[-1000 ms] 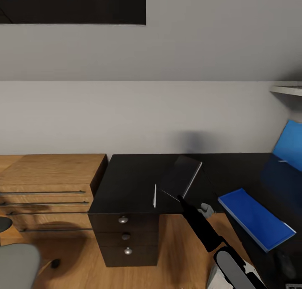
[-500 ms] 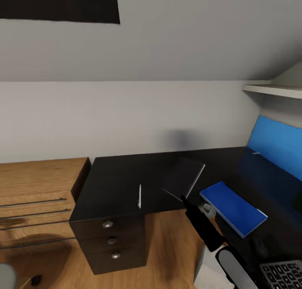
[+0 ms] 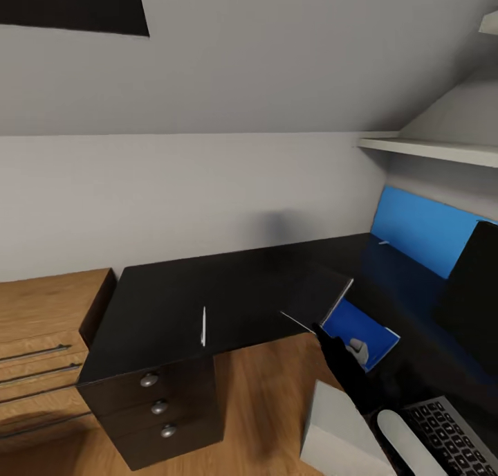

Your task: In the bedroom, organize the workspace by keeping the computer under the desk, ensuring the monitor is on the desk, placing the keyboard on the desk next to the monitor, placing the mouse on the desk next to the keyboard, moving the folder from the swivel chair onto the desk next to the mouse, stacking the notebook on top of the folder with the pen on top of the notebook, and positioning the swivel chair next to the desk.

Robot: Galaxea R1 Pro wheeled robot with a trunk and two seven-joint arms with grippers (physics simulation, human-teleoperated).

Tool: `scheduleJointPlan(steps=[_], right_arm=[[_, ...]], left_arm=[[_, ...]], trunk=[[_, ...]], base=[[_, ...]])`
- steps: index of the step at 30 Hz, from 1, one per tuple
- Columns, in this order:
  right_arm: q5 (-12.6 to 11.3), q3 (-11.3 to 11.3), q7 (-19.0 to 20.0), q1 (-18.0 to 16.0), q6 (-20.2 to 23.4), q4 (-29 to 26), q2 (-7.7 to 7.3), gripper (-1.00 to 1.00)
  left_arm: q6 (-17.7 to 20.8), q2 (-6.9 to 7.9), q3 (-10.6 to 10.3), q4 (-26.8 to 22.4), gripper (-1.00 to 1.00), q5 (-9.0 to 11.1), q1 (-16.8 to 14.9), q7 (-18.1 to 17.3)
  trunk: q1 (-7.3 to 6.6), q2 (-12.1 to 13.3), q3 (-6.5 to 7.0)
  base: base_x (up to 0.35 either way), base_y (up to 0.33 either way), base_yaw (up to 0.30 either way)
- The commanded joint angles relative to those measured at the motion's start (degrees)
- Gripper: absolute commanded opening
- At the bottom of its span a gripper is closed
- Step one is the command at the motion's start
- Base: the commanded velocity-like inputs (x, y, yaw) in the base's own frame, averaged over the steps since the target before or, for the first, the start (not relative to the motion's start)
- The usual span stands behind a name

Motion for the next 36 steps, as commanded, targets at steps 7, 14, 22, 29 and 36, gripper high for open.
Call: scheduleJointPlan(steps=[7,14,22,29,36], right_arm=[[-5.98,-0.94,0.49,-0.07,4.79,0.81,-0.24,-1.00],[-7.31,-2.70,-1.01,-0.17,6.61,1.46,0.07,-1.00],[-5.24,-1.42,0.26,-0.24,4.93,2.82,-0.89,-1.00],[-4.93,-0.37,0.50,-0.24,4.06,2.96,-1.26,-1.00],[-4.95,-0.29,0.59,-0.24,3.98,3.26,-1.32,-1.00]], left_arm=[[-0.83,0.01,-0.13,-0.11,1.00,-0.23,0.00,0.24],[-2.23,-0.76,0.65,0.22,1.00,-0.06,0.00,0.22],[-3.93,-0.69,0.87,-0.61,1.00,-0.16,0.00,0.07],[-6.17,-0.62,0.76,-0.63,1.00,-0.23,0.00,-0.03],[-7.94,-0.61,0.74,-0.56,1.00,-0.09,0.00,-0.04]], trunk=[[0.00,-0.04,-0.05],[0.00,-0.04,-0.05],[0.00,-0.04,-0.05],[0.00,-0.04,-0.05],[0.00,-0.04,-0.05]], base=[[0.000,0.000,-0.168],[0.000,0.000,-0.007],[0.007,0.000,0.000],[0.221,0.000,0.000],[0.316,0.000,0.000]])
